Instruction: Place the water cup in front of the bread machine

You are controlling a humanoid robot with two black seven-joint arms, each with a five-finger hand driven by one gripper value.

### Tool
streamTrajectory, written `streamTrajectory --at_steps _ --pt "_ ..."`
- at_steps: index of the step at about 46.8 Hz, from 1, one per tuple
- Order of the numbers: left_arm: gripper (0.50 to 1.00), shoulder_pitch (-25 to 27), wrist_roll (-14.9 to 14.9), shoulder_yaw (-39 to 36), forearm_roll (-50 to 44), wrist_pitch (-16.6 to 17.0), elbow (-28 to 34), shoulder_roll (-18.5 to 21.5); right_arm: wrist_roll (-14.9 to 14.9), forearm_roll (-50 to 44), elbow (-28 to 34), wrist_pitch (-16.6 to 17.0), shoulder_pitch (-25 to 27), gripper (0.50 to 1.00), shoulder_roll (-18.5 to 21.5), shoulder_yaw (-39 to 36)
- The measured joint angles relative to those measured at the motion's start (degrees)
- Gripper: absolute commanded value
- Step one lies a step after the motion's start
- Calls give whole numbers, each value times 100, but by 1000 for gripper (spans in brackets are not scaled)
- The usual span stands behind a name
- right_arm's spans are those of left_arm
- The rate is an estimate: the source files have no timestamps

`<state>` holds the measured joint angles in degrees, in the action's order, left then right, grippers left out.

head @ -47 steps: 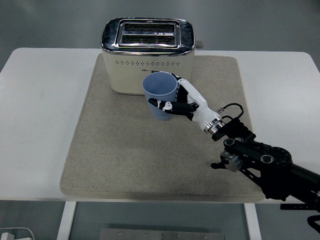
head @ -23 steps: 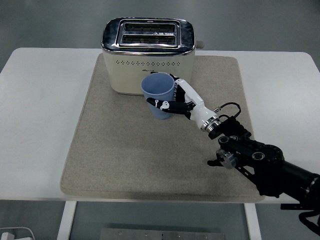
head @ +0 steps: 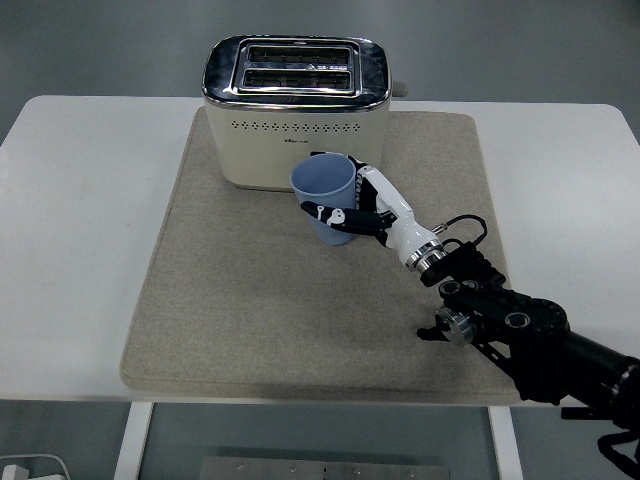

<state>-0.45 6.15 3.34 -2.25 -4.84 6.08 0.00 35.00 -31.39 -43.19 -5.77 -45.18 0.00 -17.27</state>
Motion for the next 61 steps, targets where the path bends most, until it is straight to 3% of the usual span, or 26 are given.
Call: streamTrajectory --at_steps 3,14,23,26,35,61 --pt "1000 1 0 0 0 0 0 0 0 1 31 -19 0 652 0 -4" --pt "1000 1 0 0 -3 0 -1 0 0 1 39 -117 27 780 0 -4" --pt "1000 1 0 0 -4 0 -1 0 0 31 39 -142 79 831 0 -14" --pt "1000 1 0 0 -4 0 -1 0 0 35 36 -142 91 889 0 -14" --pt "1000 1 0 0 -3 0 -1 0 0 48 22 -143 106 915 0 -15" --pt "1000 1 0 0 -3 0 -1 0 0 63 -32 -161 76 915 0 -48"
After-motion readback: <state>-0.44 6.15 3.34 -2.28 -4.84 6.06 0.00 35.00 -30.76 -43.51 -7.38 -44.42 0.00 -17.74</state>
